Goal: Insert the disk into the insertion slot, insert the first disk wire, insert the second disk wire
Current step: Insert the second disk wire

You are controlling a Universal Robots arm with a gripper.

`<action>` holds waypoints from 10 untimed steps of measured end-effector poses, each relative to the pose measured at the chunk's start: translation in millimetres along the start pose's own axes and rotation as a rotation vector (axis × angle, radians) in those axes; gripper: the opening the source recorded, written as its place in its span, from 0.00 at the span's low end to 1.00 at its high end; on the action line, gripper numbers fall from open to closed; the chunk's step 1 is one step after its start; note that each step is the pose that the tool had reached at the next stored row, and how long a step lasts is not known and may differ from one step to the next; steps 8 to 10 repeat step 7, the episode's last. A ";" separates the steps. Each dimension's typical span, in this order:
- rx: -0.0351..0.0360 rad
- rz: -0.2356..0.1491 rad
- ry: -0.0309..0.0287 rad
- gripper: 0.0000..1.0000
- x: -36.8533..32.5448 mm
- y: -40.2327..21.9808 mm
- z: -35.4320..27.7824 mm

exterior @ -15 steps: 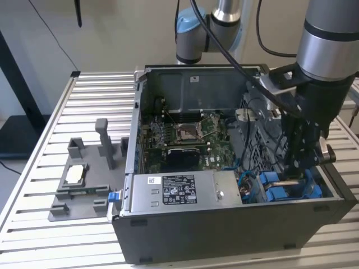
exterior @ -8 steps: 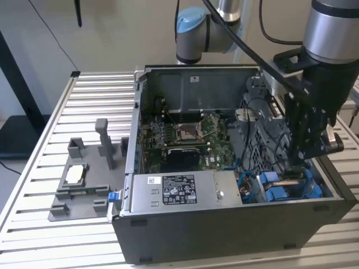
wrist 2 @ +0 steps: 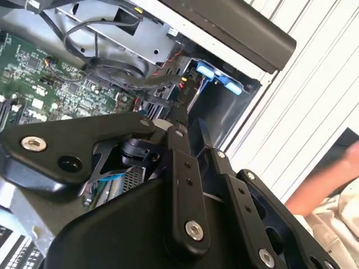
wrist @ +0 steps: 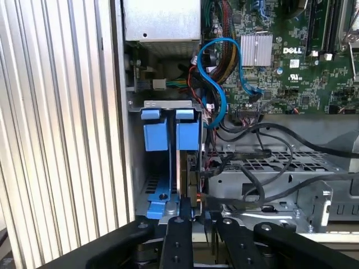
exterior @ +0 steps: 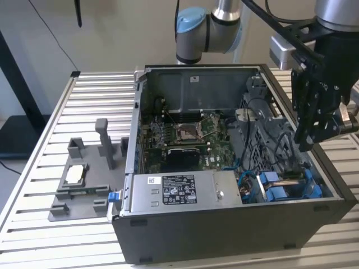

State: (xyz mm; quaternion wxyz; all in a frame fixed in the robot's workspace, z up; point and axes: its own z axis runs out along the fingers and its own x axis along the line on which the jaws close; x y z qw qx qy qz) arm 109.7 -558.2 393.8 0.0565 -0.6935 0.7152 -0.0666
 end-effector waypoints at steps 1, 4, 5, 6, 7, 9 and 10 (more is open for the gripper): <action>0.0000 0.000 -0.0001 0.24 0.0 0.0 -0.1; 0.0000 0.000 0.0000 0.24 0.0 -0.1 -0.3; 0.0000 0.000 0.0000 0.24 0.0 -0.1 -0.4; 0.0000 0.000 0.0000 0.24 0.0 -0.1 -0.5; 0.0000 0.000 0.0000 0.24 0.0 -0.1 -0.5; 0.0000 0.000 0.0000 0.24 0.0 -0.1 -0.5; 0.0000 0.000 0.0000 0.24 0.0 -0.1 -0.5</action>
